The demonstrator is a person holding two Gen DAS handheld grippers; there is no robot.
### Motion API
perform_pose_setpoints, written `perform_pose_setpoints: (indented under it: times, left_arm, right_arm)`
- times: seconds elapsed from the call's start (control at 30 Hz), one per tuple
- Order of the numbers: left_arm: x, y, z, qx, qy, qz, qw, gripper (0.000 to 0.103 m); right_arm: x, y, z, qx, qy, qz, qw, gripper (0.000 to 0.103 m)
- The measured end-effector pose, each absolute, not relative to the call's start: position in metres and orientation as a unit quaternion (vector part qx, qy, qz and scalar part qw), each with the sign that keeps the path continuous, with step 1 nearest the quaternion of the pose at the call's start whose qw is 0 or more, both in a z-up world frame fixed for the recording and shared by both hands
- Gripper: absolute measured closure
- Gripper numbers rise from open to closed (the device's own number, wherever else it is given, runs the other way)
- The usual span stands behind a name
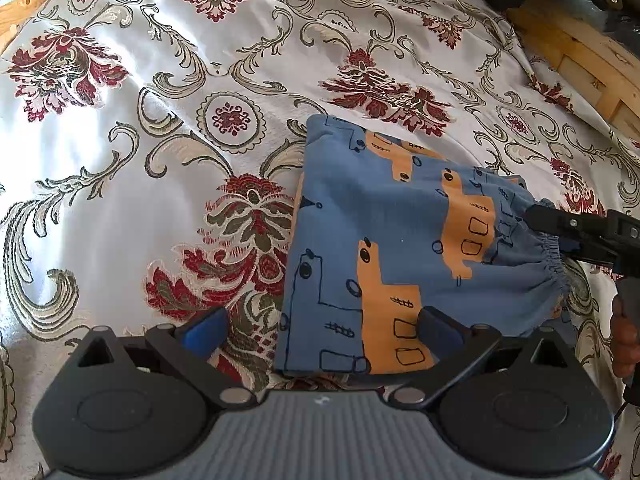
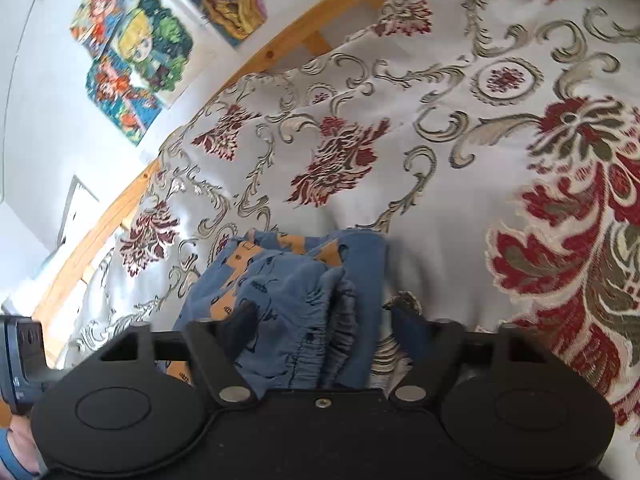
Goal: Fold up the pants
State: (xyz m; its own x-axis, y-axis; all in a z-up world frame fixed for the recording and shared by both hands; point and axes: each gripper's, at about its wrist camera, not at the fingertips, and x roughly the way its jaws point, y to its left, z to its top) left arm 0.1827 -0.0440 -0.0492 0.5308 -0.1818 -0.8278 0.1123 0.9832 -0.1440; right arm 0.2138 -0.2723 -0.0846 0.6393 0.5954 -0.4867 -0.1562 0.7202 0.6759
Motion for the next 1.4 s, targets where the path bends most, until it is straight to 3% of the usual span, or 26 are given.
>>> perform_pose_setpoints:
  times: [0.1, 0.27, 0.53, 0.6, 0.83, 0.9, 0.97, 1.1, 1.4]
  left_arm:
    - [0.183, -0.043, -0.048, -0.042, 0.476, -0.088, 0.874, 0.002]
    - [0.18, -0.039, -0.043, -0.058, 0.47, -0.096, 0.876, 0.013]
    - [0.179, -0.022, -0.04, -0.138, 0.464, -0.121, 0.866, 0.02]
    - [0.181, -0.02, -0.041, -0.147, 0.469, -0.12, 0.863, 0.034]
    - [0.182, -0.011, -0.045, -0.179, 0.482, -0.091, 0.853, 0.062]
    - [0.181, -0.011, -0.044, -0.171, 0.483, -0.083, 0.855, 0.077]
    - [0.179, -0.016, -0.04, -0.154, 0.481, -0.077, 0.86, 0.082]
    - [0.176, -0.032, -0.027, -0.116, 0.474, -0.066, 0.87, 0.087]
    - [0.169, -0.051, -0.005, -0.127, 0.447, -0.101, 0.88, 0.088]
  right_arm:
    - [0.216, -0.278, -0.091, 0.327, 0.372, 0.214, 0.842, 0.057]
    - [0.216, -0.277, -0.091, 0.331, 0.375, 0.212, 0.839, 0.063]
    - [0.214, -0.275, -0.091, 0.331, 0.374, 0.211, 0.84, 0.069]
    - [0.214, -0.275, -0.09, 0.328, 0.373, 0.21, 0.842, 0.07]
    - [0.209, -0.266, -0.081, 0.28, 0.363, 0.207, 0.864, 0.072]
    - [0.206, -0.262, -0.077, 0.261, 0.356, 0.204, 0.874, 0.075]
    - [0.203, -0.257, -0.072, 0.24, 0.349, 0.2, 0.883, 0.076]
    - [0.193, -0.244, -0.059, 0.18, 0.326, 0.191, 0.908, 0.081]
    - [0.169, -0.228, -0.028, 0.025, 0.244, 0.176, 0.953, 0.084]
